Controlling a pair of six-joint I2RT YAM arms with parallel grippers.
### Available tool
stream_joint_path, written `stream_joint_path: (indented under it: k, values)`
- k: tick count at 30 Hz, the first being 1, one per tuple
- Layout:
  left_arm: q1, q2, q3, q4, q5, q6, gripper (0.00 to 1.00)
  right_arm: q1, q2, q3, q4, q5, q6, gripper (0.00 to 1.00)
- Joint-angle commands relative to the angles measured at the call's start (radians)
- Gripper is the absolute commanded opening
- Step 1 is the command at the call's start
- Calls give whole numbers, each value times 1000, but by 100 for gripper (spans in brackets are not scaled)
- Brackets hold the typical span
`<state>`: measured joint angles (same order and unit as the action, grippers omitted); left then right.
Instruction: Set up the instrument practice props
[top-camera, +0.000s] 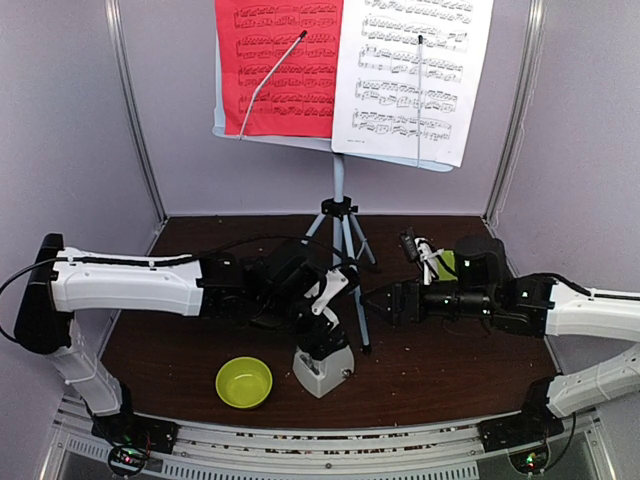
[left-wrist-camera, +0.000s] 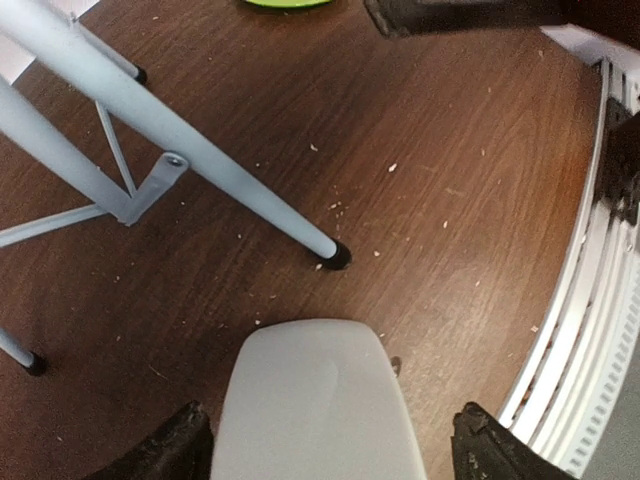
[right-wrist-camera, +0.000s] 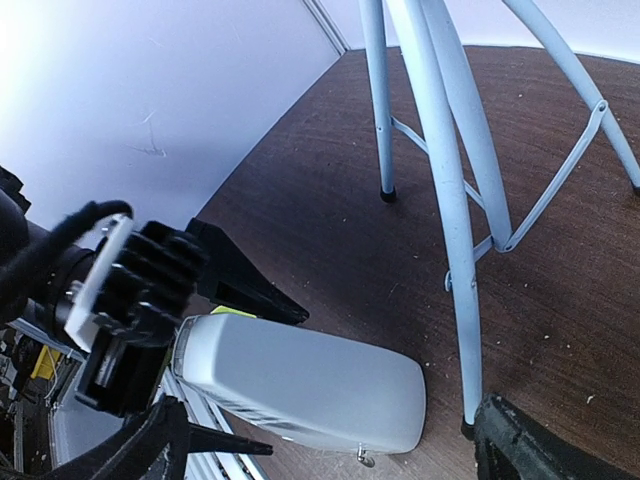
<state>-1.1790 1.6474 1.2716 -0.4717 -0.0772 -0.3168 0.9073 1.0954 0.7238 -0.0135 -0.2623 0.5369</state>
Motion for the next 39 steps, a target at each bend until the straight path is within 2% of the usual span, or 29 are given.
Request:
stream_joint_path:
  k: [1, 6, 13, 18, 26, 39]
  values:
    - [5, -102, -57, 121, 24, -7, 91, -5, 40, 48, -20, -18, -5, 100]
    - [5, -231, -203, 232, 7, -25, 91, -5, 82, 102, -33, -35, -6, 100]
    - [3, -349, -363, 357, -43, -64, 84, -3, 180, 185, -45, -105, -7, 100]
    - [-19, -351, -388, 420, -96, -47, 76, -2, 274, 236, -48, -189, 4, 100]
    - [-21, -307, -355, 444, -95, -12, 70, -2, 347, 264, -51, -237, 19, 99]
    - [-22, -324, -378, 444, -78, 5, 43, -2, 362, 226, -130, -225, -49, 97]
